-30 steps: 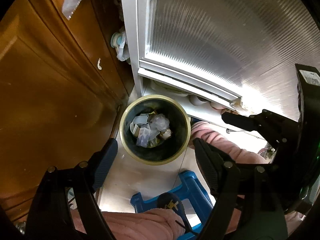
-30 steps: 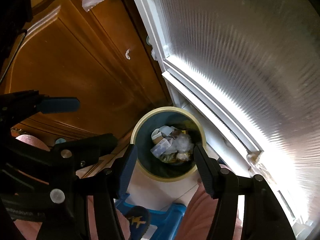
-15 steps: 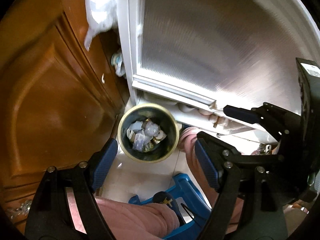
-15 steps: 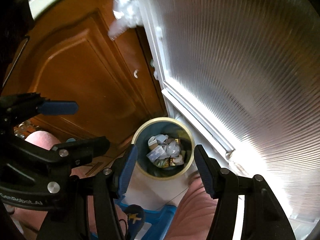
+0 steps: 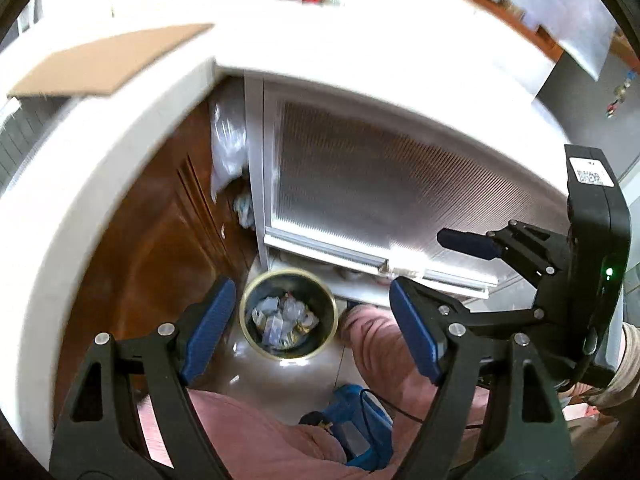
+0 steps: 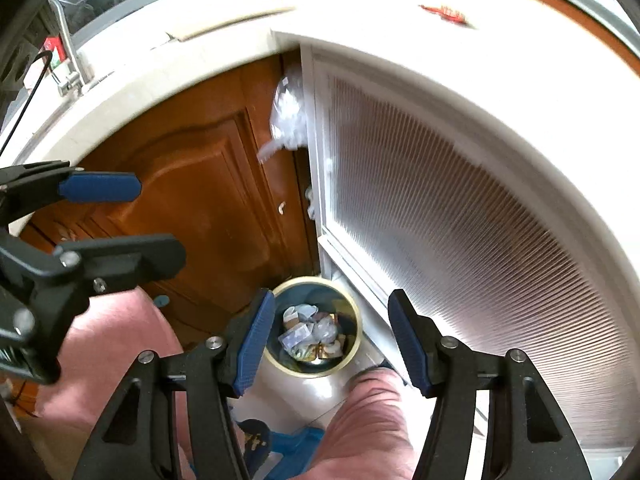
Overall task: Collect trash
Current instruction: 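Raise both grippers back up over the counter toward the last items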
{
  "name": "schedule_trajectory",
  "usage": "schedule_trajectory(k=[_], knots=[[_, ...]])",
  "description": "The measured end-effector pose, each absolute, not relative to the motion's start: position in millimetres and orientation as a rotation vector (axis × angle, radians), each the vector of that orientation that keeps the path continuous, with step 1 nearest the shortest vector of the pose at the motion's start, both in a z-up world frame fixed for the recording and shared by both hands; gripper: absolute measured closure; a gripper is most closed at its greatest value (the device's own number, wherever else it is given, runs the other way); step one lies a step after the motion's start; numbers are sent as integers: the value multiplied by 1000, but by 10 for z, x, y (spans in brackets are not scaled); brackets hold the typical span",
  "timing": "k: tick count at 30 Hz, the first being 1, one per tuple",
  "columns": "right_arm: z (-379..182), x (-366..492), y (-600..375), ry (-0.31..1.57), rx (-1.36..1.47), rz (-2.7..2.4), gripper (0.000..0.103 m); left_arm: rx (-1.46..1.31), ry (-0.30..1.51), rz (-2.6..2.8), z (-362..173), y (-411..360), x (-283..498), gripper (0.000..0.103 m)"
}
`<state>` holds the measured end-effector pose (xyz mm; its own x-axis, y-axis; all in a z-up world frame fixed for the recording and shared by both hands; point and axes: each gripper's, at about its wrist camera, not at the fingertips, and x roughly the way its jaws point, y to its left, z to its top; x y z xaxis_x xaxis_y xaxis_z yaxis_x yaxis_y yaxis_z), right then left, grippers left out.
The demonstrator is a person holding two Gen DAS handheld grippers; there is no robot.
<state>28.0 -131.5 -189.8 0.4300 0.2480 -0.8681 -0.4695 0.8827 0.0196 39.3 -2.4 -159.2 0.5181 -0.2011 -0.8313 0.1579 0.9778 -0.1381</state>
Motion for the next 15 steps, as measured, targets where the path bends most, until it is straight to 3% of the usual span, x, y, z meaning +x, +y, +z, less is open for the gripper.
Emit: schedule_trajectory(k=[7,15], knots=[[-915,413,-1401,944,-194,474,43,9,891,-229,-765,50,481,26],[206,1148,-1542,784,-236,425,41,38,765,-205,233,133,1095,26]])
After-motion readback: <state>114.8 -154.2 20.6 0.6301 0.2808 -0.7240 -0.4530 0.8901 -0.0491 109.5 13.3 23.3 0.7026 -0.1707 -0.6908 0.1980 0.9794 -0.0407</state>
